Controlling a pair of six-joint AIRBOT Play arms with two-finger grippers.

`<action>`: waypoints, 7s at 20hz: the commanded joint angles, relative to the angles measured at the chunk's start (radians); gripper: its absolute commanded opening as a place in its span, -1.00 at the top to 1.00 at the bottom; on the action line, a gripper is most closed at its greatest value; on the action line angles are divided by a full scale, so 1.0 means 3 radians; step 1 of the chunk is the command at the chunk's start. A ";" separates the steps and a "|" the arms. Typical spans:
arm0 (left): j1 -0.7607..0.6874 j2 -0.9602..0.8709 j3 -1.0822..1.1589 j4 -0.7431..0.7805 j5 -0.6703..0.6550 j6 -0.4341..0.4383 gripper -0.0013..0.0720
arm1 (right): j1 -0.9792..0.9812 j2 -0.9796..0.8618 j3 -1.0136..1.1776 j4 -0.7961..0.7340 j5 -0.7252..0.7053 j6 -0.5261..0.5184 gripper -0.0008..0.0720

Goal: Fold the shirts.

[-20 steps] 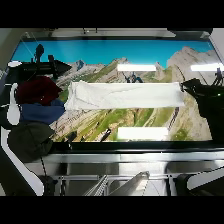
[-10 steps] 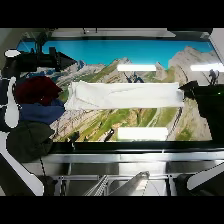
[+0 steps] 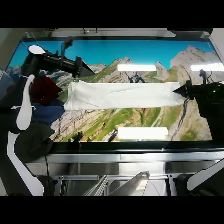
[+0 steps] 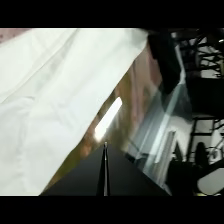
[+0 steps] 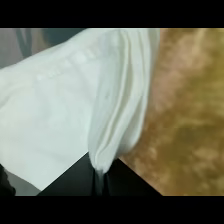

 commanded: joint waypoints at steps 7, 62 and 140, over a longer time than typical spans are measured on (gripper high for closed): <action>-0.1328 -0.0266 -0.0200 0.1265 0.1807 -0.0476 0.96 | 0.0158 0.0879 0.0350 0.0650 0.0504 0.0193 0.93; 0.1001 0.2372 -0.1090 0.0137 -0.0184 -0.0197 0.96 | 0.1600 0.0175 0.0345 -0.0866 -0.0242 0.1199 -0.92; 0.0748 0.2369 -0.1090 0.0142 -0.0137 -0.0284 0.96 | -0.1595 0.0575 0.0791 0.0930 0.0472 0.1333 0.93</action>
